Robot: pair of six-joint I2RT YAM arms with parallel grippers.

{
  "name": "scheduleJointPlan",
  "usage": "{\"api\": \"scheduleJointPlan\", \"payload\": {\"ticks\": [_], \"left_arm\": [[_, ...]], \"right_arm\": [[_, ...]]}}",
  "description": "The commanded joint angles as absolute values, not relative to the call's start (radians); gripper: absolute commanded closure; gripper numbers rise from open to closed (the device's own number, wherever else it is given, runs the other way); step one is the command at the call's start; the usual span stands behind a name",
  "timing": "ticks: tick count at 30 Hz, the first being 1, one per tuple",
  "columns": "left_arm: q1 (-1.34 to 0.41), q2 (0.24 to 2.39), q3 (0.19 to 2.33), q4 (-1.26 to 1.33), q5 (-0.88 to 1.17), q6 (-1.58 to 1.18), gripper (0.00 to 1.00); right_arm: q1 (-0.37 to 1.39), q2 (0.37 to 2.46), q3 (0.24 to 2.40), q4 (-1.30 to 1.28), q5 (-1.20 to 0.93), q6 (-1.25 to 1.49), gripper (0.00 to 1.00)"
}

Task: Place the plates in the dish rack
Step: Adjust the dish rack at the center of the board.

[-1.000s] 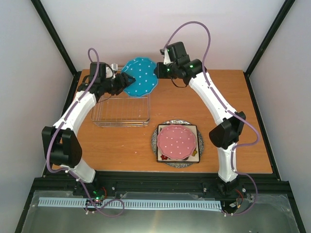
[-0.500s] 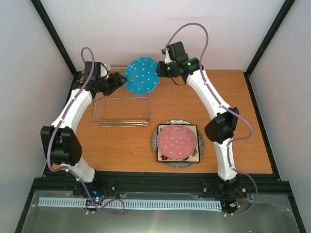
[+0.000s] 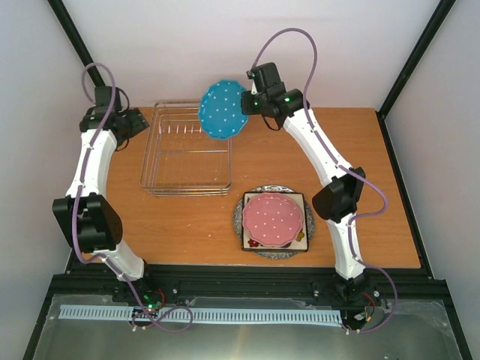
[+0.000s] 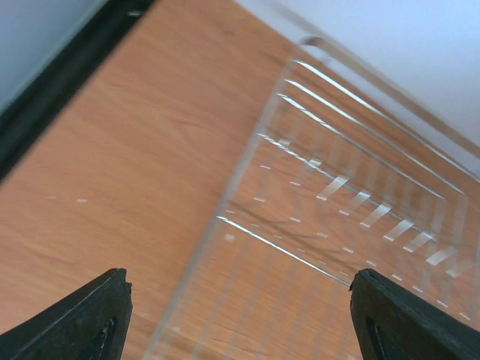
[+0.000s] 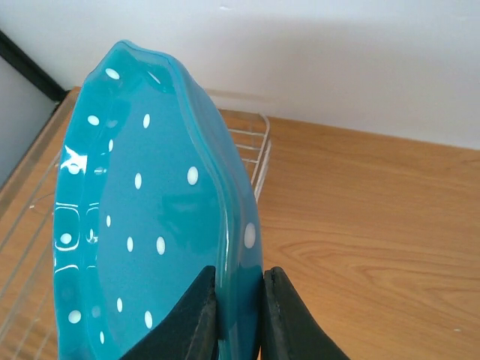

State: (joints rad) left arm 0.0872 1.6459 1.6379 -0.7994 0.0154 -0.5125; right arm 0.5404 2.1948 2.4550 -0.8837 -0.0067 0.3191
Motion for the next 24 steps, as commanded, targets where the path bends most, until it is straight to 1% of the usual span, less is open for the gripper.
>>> {"api": "scheduleJointPlan", "payload": {"ticks": [1, 5, 9, 15, 18, 19, 21, 22, 24], "left_arm": [[0.166, 1.693, 1.638, -0.863, -0.08, -0.455, 0.19], [0.195, 1.713, 1.587, -0.824, -0.057, -0.46, 0.2], [0.218, 1.716, 1.495, -0.731, 0.006, -0.464, 0.19], [0.224, 1.737, 1.438, -0.633, 0.085, -0.455, 0.2], [0.223, 1.748, 1.42, -0.617, 0.127, -0.458, 0.27], [0.224, 1.747, 1.409, -0.61, 0.137, -0.459, 0.3], [0.222, 1.746, 1.388, -0.599, 0.149, -0.46, 0.41], [0.223, 1.748, 1.381, -0.595, 0.148, -0.459, 0.43], [0.224, 1.758, 1.373, -0.591, 0.158, -0.452, 0.44]], "right_arm": [[0.573, 2.175, 2.526, -0.729, 0.161, 0.263, 0.97], [0.594, 2.187, 2.538, -0.721, 0.224, 0.25, 0.97], [0.601, 2.19, 2.542, -0.7, 0.238, 0.245, 0.97], [0.601, 2.181, 2.543, -0.699, 0.244, 0.237, 0.97], [0.601, 2.181, 2.542, -0.708, 0.247, 0.235, 0.97], [0.6, 2.182, 2.541, -0.713, 0.248, 0.237, 0.97], [0.6, 2.181, 2.533, -0.717, 0.244, 0.24, 0.97], [0.599, 2.177, 2.527, -0.716, 0.241, 0.242, 0.97], [0.598, 2.174, 2.518, -0.712, 0.237, 0.242, 0.97]]}}
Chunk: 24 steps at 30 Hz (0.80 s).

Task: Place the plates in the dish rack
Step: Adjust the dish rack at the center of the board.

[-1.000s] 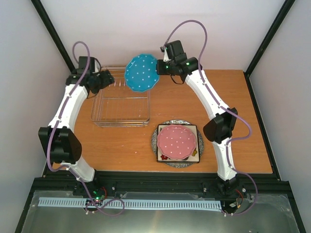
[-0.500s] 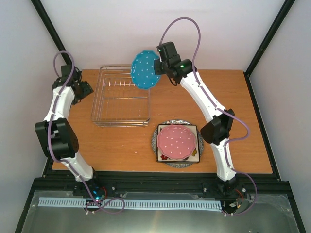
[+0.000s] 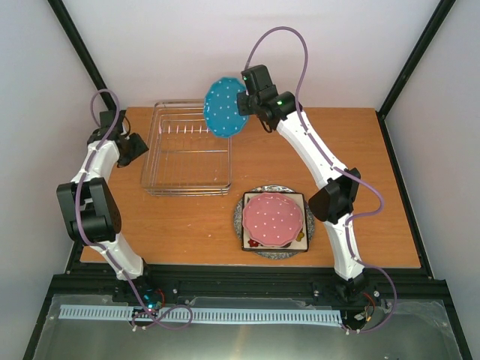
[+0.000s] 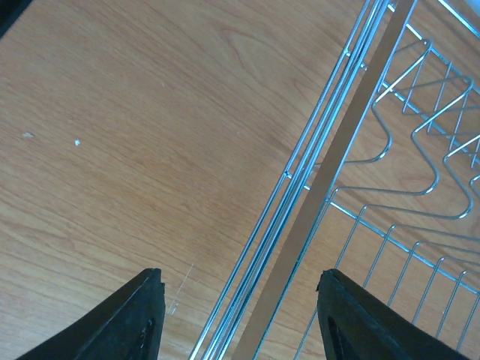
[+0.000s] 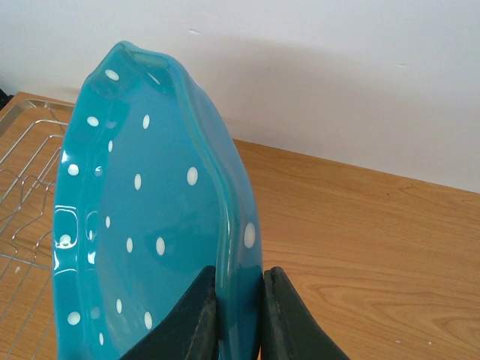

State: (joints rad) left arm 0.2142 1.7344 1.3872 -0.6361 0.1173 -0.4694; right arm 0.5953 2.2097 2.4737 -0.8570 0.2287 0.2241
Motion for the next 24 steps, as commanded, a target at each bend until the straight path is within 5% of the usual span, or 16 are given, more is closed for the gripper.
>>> {"api": "scheduleJointPlan", "payload": {"ticks": [1, 8, 24], "left_arm": [[0.224, 1.761, 1.373, -0.591, 0.168, -0.448, 0.44], [0.224, 1.741, 1.351, -0.583, 0.23, -0.436, 0.45], [0.221, 1.679, 1.241, -0.631, 0.135, -0.485, 0.98]], "right_arm": [[0.597, 2.175, 2.517, -0.714, 0.236, 0.241, 0.97], [0.589, 2.178, 2.515, -0.737, 0.228, 0.25, 0.97], [0.59, 2.19, 2.515, -0.745, 0.204, 0.248, 0.97]]}}
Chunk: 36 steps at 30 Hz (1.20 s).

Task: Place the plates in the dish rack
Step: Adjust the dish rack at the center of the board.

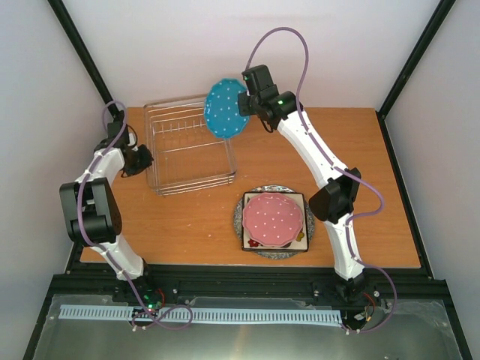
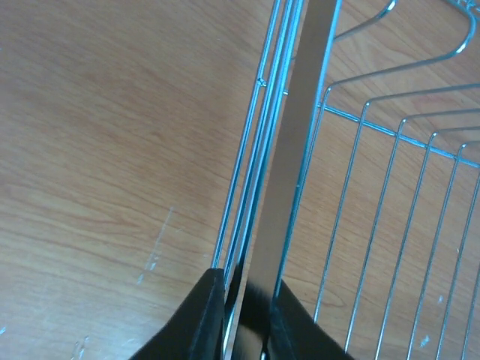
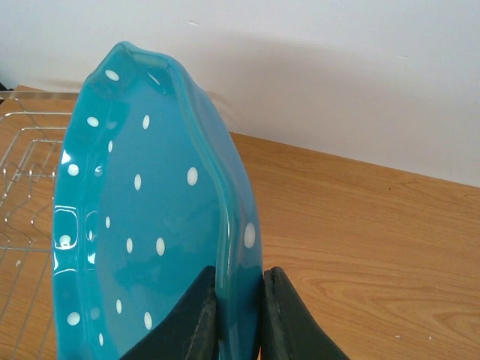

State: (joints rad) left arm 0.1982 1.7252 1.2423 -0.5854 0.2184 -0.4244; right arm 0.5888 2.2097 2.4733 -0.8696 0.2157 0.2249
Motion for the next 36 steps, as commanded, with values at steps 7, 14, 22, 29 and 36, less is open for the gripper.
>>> {"api": "scheduleJointPlan", "payload": {"ticks": [7, 14, 22, 29, 36], "left_arm": [[0.221, 1.595, 1.167, -0.67, 0.141, -0.559, 0.99], [0.152, 1.557, 1.106, -0.674, 0.235, -0.594, 0.99], [0.022, 1.57, 1.114, -0.681, 0.261, -0.616, 0.97], [0.004, 1.533, 1.085, -0.703, 0.279, -0.653, 0.96], [-0.003, 1.479, 1.054, -0.716, 0.278, -0.699, 0.9]], "right_arm": [[0.603, 2.198, 2.515, -0.728, 0.261, 0.183, 0.97], [0.604, 2.214, 2.52, -0.716, 0.277, 0.17, 0.97], [0.606, 2.213, 2.533, -0.709, 0.278, 0.151, 0.97], [0.607, 2.212, 2.53, -0.687, 0.309, 0.103, 0.97], [0.612, 2.238, 2.558, -0.658, 0.386, 0.04, 0.97]]}}
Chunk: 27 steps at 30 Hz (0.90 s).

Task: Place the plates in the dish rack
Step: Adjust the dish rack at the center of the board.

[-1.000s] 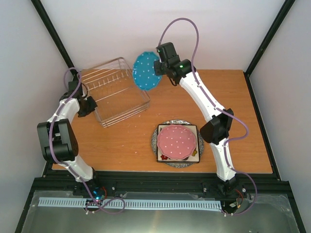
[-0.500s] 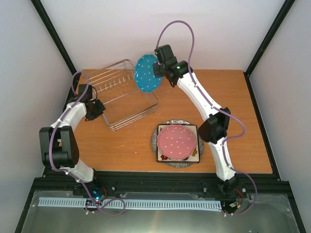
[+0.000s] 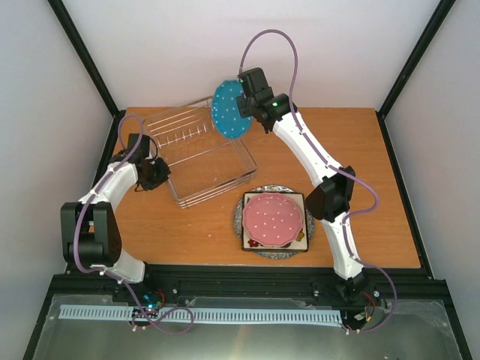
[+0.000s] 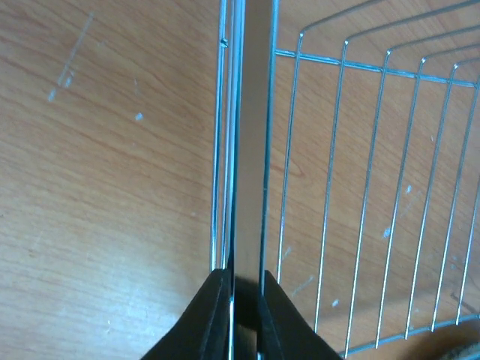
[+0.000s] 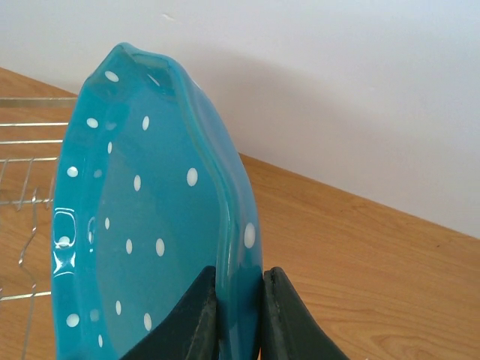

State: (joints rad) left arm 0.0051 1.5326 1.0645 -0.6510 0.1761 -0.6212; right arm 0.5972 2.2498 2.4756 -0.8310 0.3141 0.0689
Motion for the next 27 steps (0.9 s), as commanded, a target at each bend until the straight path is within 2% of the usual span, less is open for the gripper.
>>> {"api": "scheduleJointPlan", "payload": {"ticks": [1, 8, 10, 15, 20, 27], "left_arm": [[-0.004, 1.468, 1.053, -0.714, 0.28, -0.703, 0.85], [-0.003, 1.454, 1.054, -0.699, 0.317, -0.708, 0.56], [-0.004, 1.439, 1.058, -0.702, 0.325, -0.708, 0.44], [-0.003, 1.385, 1.091, -0.752, 0.302, -0.7, 0.3], [0.009, 1.327, 1.098, -0.774, 0.293, -0.702, 0.28], [0.066, 1.205, 1.082, -0.775, 0.292, -0.704, 0.25]], "right_arm": [[0.612, 2.243, 2.561, -0.655, 0.397, 0.032, 0.97], [0.629, 2.256, 2.567, -0.631, 0.454, -0.015, 0.97], [0.639, 2.263, 2.569, -0.62, 0.474, -0.024, 0.97], [0.681, 2.274, 2.559, -0.552, 0.529, -0.065, 0.97], [0.718, 2.292, 2.539, -0.459, 0.614, -0.09, 0.97], [0.762, 2.291, 2.433, -0.206, 0.771, -0.182, 0.97]]}}
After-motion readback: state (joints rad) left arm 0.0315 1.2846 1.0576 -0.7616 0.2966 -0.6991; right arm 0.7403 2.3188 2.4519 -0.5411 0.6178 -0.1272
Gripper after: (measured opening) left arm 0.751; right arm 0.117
